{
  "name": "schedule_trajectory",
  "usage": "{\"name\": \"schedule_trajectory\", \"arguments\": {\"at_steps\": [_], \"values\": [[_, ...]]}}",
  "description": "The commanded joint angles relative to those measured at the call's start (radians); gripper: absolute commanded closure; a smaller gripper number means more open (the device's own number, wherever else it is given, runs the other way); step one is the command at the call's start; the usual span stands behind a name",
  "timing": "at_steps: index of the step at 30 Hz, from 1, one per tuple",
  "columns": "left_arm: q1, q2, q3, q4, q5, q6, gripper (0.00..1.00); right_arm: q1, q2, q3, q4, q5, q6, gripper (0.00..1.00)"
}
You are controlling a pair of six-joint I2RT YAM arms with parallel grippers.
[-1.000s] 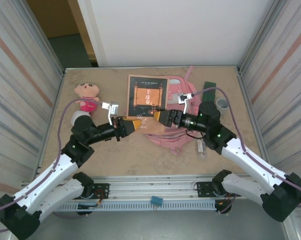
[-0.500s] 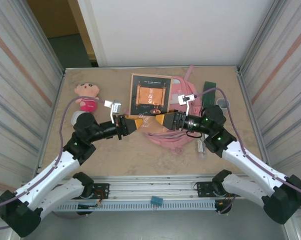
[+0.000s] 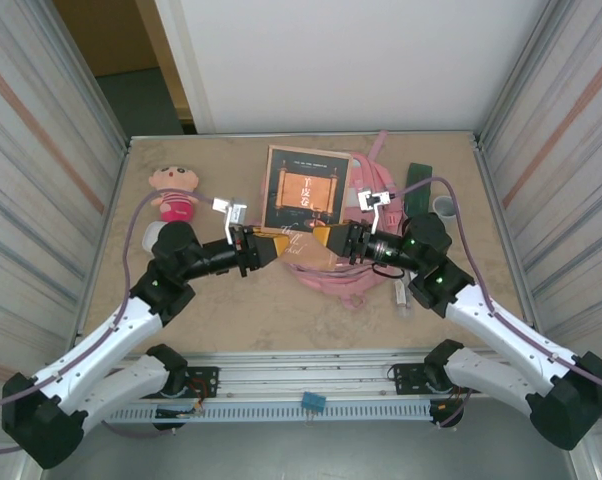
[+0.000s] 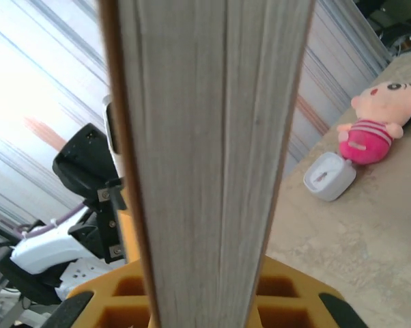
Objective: Pack books, pencil case, and school supplies into a backpack
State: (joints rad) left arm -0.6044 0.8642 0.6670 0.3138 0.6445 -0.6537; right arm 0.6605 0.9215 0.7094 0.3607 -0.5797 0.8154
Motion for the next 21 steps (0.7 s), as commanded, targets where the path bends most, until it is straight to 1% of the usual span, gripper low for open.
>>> {"name": "schedule_trajectory", "arguments": {"at_steps": [1,3,4,5,7,8,10,13,15,18,21], "values": [[-0.001,-0.063,-0.019,-0.036,-0.082,0.083,0.52,0.006,-0.08,0.046,-0.138,0.069,-0.193,0.95],[-0.002,-0.094,-0.018,-0.118,-0.142,0.15,0.45,0.012,-0.108,0.099,-0.325,0.121,-0.349,0.96],[-0.001,-0.113,-0.015,-0.163,-0.174,0.208,0.44,0.018,-0.122,0.122,-0.407,0.144,-0.443,0.97],[-0.008,-0.134,-0.015,-0.209,-0.232,0.255,0.42,0.028,-0.135,0.137,-0.478,0.161,-0.557,0.97],[-0.047,-0.181,-0.025,-0.266,-0.356,0.349,0.41,0.043,-0.144,0.173,-0.616,0.214,-0.718,0.97],[-0.07,-0.205,-0.041,-0.269,-0.376,0.416,0.4,0.044,-0.135,0.197,-0.687,0.245,-0.781,0.97],[-0.104,-0.242,-0.063,-0.274,-0.384,0.512,0.39,0.046,-0.101,0.247,-0.818,0.291,-0.889,0.99],[-0.119,-0.266,-0.072,-0.312,-0.339,0.605,0.37,0.085,-0.055,0.294,-0.965,0.378,-1.018,1.0],[-0.12,-0.264,-0.066,-0.351,-0.318,0.651,0.35,0.122,-0.049,0.287,-0.989,0.424,-1.099,1.0],[-0.121,-0.261,-0.059,-0.407,-0.319,0.703,0.32,0.162,-0.047,0.275,-1.036,0.45,-1.245,1.0],[-0.121,-0.263,-0.086,-0.426,-0.248,0.797,0.29,0.194,-0.043,0.288,-1.105,0.484,-1.336,1.0]]}}
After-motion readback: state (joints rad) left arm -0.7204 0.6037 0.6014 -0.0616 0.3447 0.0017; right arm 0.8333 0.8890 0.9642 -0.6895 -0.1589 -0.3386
